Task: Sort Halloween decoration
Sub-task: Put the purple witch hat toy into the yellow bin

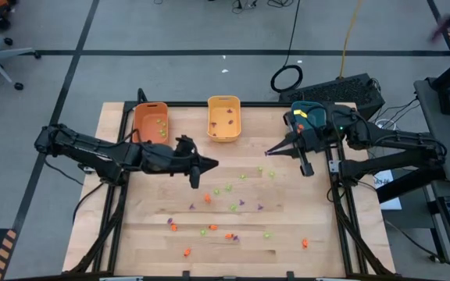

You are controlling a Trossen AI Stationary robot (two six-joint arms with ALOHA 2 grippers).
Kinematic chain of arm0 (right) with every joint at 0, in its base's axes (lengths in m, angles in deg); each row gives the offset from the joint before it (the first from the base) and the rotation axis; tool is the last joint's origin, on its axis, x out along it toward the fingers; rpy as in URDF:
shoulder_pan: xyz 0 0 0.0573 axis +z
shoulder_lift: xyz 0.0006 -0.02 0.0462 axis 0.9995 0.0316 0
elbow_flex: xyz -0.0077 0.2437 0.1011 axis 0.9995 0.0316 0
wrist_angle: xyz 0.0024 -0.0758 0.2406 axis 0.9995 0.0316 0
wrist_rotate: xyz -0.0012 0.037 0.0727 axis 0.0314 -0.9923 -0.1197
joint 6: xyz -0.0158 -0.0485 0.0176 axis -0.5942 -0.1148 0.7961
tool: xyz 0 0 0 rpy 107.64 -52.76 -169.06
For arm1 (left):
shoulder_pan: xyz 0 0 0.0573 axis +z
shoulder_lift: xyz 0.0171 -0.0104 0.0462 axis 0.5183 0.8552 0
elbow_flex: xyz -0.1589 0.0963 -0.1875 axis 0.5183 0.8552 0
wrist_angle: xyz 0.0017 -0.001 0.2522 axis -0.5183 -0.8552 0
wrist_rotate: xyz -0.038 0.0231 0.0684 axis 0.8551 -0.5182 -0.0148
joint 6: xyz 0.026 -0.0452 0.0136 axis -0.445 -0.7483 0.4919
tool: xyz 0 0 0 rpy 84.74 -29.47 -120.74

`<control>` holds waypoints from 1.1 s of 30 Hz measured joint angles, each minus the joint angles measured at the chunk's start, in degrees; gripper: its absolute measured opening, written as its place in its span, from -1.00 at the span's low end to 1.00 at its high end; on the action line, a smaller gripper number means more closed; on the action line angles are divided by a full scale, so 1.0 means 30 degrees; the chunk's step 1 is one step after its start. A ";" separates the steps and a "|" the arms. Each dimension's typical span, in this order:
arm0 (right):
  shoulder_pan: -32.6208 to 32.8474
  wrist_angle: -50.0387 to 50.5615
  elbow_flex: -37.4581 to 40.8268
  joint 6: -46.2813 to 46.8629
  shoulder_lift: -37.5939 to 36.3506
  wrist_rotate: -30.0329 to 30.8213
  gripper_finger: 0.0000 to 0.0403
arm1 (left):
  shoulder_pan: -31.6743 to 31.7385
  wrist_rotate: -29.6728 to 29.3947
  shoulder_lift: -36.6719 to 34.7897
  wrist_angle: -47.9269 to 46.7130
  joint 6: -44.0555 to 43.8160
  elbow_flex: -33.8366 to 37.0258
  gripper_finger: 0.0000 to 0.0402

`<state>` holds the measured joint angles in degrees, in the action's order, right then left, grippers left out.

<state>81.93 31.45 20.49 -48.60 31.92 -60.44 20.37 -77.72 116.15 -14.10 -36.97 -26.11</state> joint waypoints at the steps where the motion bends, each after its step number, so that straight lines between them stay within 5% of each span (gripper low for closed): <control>1: 0.0000 0.0000 0.0000 -0.0100 0.0000 0.0000 -1.00 | 0.0000 -0.0007 0.0000 0.0293 -0.0004 0.0000 -0.93; 20: 0.0000 0.0004 0.0000 0.1350 0.0007 0.0416 -1.00 | 0.0000 -0.0015 -0.0007 0.0935 0.0051 0.0000 -0.93; 33: 0.0000 0.0006 0.0000 0.8293 0.0007 0.0401 -1.00 | 0.0007 -0.0007 -0.0007 0.0941 0.2408 0.0000 -0.93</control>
<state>81.93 31.47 20.49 -23.72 31.94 -59.24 20.39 -77.74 116.13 -11.27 -29.74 -26.11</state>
